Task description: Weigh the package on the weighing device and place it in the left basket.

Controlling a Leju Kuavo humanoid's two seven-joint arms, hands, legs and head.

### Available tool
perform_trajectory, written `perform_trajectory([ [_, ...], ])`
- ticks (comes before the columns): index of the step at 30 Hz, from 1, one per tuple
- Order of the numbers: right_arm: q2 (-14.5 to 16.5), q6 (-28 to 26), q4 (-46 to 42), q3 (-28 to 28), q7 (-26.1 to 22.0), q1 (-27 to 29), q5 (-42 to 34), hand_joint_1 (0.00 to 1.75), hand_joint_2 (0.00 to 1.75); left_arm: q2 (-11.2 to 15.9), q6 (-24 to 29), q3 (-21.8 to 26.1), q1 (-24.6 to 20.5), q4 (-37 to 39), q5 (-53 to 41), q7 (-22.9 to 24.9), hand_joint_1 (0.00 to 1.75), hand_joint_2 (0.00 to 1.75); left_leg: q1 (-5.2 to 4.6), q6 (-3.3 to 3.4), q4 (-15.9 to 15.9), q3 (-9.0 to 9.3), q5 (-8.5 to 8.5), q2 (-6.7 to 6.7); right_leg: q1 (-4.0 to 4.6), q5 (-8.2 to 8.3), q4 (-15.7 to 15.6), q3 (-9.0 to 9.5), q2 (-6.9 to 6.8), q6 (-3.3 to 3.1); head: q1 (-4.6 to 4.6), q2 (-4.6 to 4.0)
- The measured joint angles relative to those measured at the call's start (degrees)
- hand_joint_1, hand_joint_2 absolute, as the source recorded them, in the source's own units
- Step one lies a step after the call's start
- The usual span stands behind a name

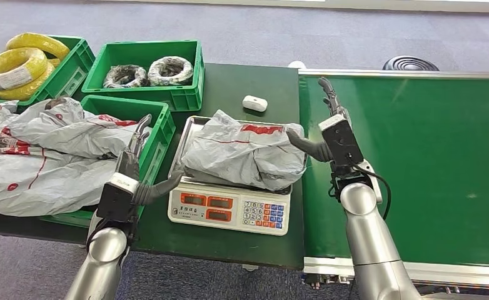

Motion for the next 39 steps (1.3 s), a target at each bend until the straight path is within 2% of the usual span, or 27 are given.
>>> perform_trajectory([
  [3, -1.2, -0.8, -2.3, -1.4, -1.6, 2.9, -4.1, 0.0, 1.75, 0.1, -0.7, -1.2, -2.2, 2.5, -0.7, 1.0, 0.0, 1.75, 0.04, 0.0, 0.0, 0.02, 0.0, -0.16, 0.0, -0.01, 0.0, 0.02, -0.16, 0.01, 0.01, -0.01],
  [8, -2.4, -2.1, -8.7, -6.1, -4.8, 13.0, -11.0, 0.0, 1.75, -0.6, -1.5, -5.2, -9.6, 11.5, -3.7, 3.0, 0.0, 1.75, 0.04, 0.01, 0.0, -0.03, 0.0, -0.35, -0.04, -0.01, 0.0, 0.1, -0.3, 0.02, 0.02, 0.01],
  [12, -1.9, -3.1, -15.5, -10.7, -6.7, 20.9, -14.5, 0.0, 1.75, -3.2, -3.6, -9.4, -16.4, 21.1, -7.1, 7.0, 0.0, 1.75, -0.04, 0.03, 0.0, -0.06, -0.02, -0.32, -0.08, -0.01, -0.1, 0.09, -0.27, 0.03, 0.01, 0.0],
  [16, -0.6, -3.1, -20.5, -13.3, -7.5, 25.7, -16.2, 0.0, 1.75, -6.3, -3.1, -12.7, -21.7, 30.3, -9.6, 9.4, 0.0, 1.75, -0.06, 0.04, 0.0, -0.06, -0.02, -0.24, -0.07, 0.0, -0.1, 0.08, -0.21, 0.03, 0.01, 0.01],
  [17, -0.4, -3.1, -21.4, -13.7, -7.6, 26.5, -16.4, 0.0, 1.75, -6.9, -2.9, -13.4, -22.8, 32.3, -10.0, 9.5, 0.25, 1.75, -0.06, 0.04, 0.0, -0.06, -0.02, -0.24, -0.06, 0.0, -0.1, 0.08, -0.21, 0.03, 0.01, 0.01],
  [20, 0.1, -3.2, -23.2, -14.5, -7.7, 28.0, -16.8, 0.0, 1.75, -8.5, -2.5, -14.8, -25.3, 36.8, -10.7, 9.9, 1.5, 1.75, -0.04, 0.04, 0.0, -0.04, -0.02, -0.16, -0.04, 0.0, -0.1, 0.08, -0.16, 0.02, -0.01, 0.01],
  [21, 0.1, -3.3, -23.5, -14.6, -7.8, 28.4, -16.9, 0.0, 1.75, -9.0, -2.5, -15.2, -25.9, 37.9, -11.2, 10.2, 1.68, 1.75, -0.04, 0.03, 0.0, -0.04, -0.02, -0.14, -0.03, 0.0, -0.1, 0.07, -0.15, 0.02, -0.01, 0.01],
  [26, 0.8, -3.9, -24.9, -15.0, -8.1, 29.9, -18.0, 0.0, 1.75, -11.2, -1.8, -17.8, -29.0, 42.9, -14.7, 12.7, 1.74, 1.75, -0.04, 0.03, 0.0, -0.05, -0.02, -0.16, -0.03, 0.0, 0.0, 0.08, -0.16, 0.02, -0.01, 0.01],
  [33, 1.8, -4.3, -26.5, -15.4, -8.0, 31.2, -18.1, 0.0, 1.75, -12.9, -0.9, -19.8, -31.1, 46.8, -16.2, 13.4, 1.75, 1.75, -0.04, 0.04, 0.0, -0.05, -0.02, -0.16, -0.05, 0.0, -0.1, 0.08, -0.16, 0.02, 0.0, 0.0],
  [39, 3.1, -4.4, -28.9, -16.1, -7.3, 32.5, -17.2, 0.0, 1.75, -13.5, 6.9, -22.6, -32.5, 48.4, -23.7, 15.9, 1.75, 1.75, -0.04, 0.03, 0.0, -0.05, -0.02, -0.15, -0.04, 0.0, 0.0, 0.07, -0.16, 0.02, 0.0, -0.01],
])
